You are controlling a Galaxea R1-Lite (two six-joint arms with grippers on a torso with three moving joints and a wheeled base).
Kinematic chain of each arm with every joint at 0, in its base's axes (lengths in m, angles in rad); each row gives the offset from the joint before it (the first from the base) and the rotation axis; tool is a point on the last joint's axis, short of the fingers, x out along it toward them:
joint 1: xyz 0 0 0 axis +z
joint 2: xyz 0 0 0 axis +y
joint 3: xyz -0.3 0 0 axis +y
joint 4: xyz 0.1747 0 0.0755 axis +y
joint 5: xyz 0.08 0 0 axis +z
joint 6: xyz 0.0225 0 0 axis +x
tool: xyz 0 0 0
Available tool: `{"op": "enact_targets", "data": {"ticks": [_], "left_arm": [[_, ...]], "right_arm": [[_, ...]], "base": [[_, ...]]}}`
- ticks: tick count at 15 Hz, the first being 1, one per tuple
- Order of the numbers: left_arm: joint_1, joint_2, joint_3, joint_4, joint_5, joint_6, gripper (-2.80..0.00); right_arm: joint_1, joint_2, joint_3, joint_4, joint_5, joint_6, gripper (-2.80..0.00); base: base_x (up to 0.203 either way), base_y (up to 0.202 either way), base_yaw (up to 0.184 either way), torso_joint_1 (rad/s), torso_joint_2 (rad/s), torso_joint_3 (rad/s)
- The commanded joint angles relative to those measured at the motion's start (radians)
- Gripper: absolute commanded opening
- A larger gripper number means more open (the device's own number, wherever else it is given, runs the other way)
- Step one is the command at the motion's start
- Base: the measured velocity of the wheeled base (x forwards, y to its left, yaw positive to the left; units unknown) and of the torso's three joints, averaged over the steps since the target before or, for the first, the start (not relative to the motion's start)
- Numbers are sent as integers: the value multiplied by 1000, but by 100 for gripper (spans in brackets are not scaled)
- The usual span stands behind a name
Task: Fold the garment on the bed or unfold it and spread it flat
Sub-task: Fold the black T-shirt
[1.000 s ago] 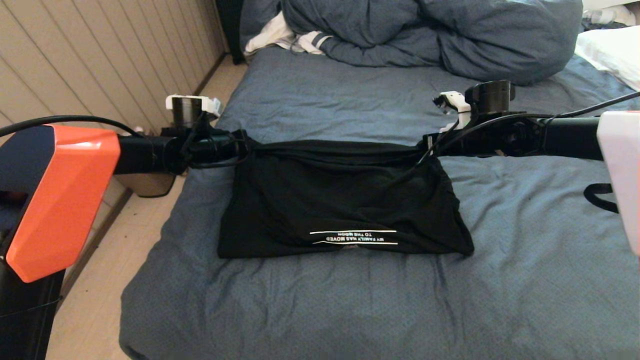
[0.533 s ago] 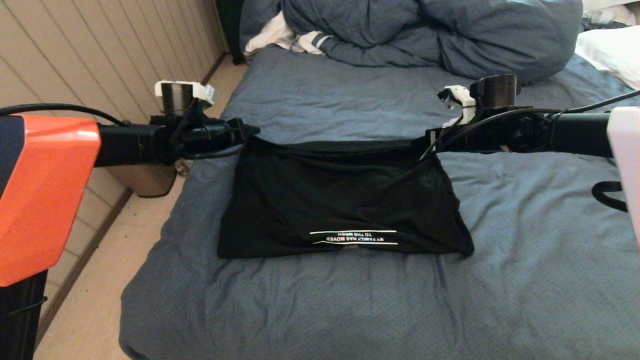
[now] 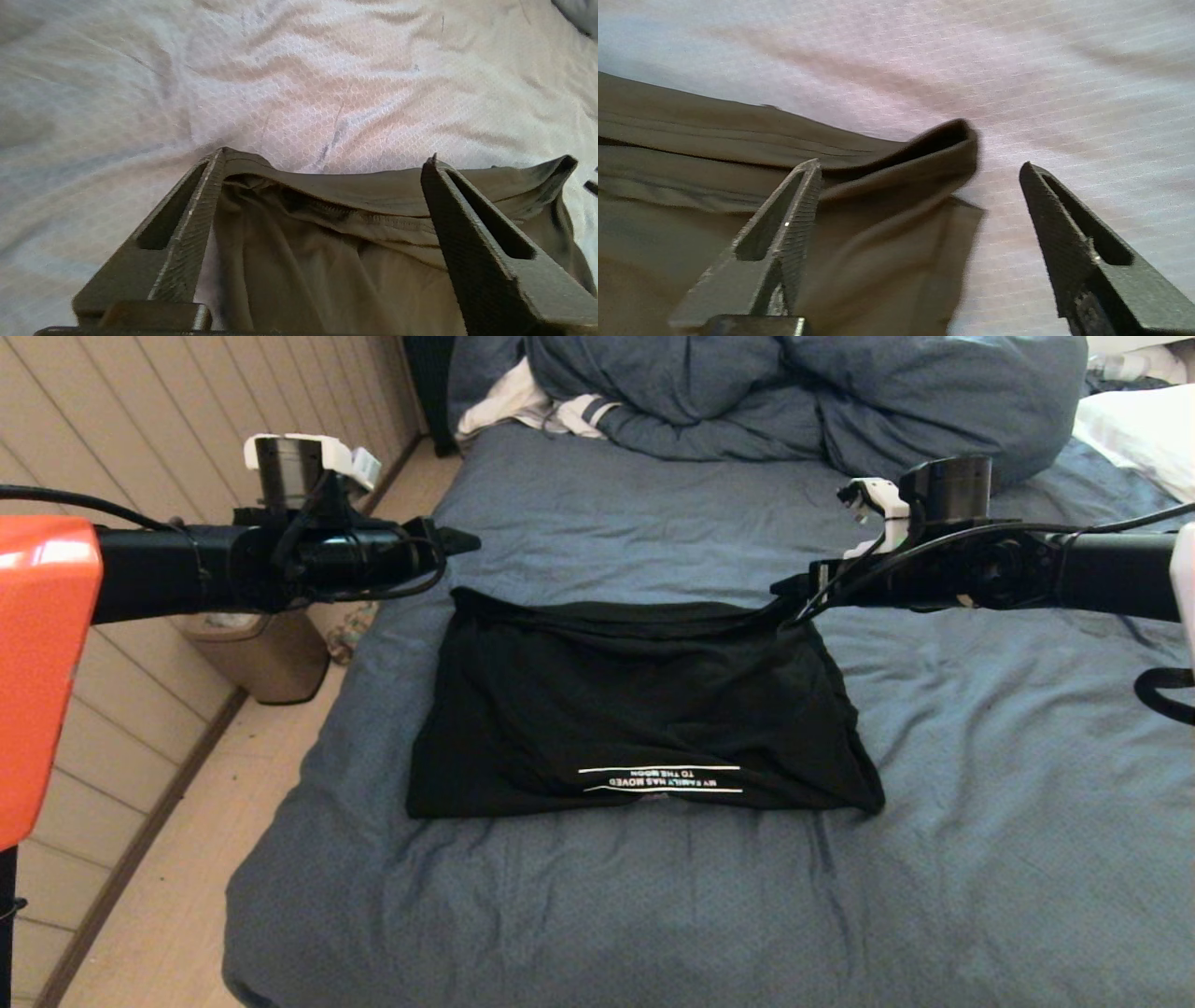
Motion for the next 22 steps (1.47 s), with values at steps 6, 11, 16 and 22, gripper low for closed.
{"op": "enact_targets", "data": {"ticks": [6, 11, 16, 22], "left_arm": [[27, -159, 19, 390, -68, -12, -280], [66, -189, 23, 629, -227, -17, -280], [66, -102, 19, 586, -220, -2, -280], [66, -63, 15, 565, -208, 77, 0]], "right_arm": [[-13, -144, 3, 400, 61, 143, -280], [-16, -174, 47, 561, 56, 140, -280], [-16, -115, 43, 555, 56, 135, -280], [-20, -104, 74, 563, 61, 68, 0]], "base": [[0, 0, 0, 0, 0, 0], [0, 0, 0, 0, 0, 0], [0, 0, 0, 0, 0, 0], [0, 0, 0, 0, 0, 0]]}}
